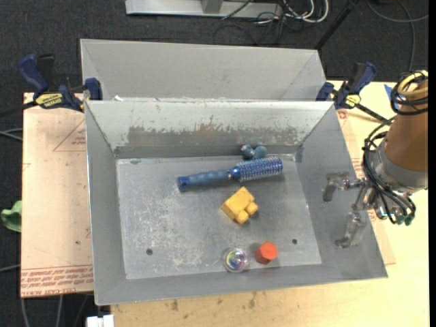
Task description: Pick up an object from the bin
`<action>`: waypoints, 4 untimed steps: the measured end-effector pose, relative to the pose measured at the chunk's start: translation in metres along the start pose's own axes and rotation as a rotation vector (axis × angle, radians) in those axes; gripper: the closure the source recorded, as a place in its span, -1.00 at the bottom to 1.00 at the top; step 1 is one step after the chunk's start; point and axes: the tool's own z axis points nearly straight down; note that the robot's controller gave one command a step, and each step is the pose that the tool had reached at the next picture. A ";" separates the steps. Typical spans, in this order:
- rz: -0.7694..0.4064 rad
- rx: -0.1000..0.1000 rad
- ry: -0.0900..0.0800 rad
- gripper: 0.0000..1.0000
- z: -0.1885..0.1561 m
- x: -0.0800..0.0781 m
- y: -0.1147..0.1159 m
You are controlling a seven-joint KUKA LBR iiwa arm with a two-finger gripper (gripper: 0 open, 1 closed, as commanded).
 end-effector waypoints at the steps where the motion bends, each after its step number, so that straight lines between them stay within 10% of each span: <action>1: -0.005 0.002 -0.008 1.00 -0.004 -0.002 0.001; 2: -0.316 0.000 -0.004 1.00 0.056 -0.014 0.030; 3: -0.317 0.002 -0.007 -1.00 0.054 -0.015 0.029; 4: -0.178 -0.003 -0.009 -1.00 0.099 -0.069 0.087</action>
Offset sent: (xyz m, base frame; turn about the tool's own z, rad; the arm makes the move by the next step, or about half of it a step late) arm 0.0000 0.0000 0.0000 0.0000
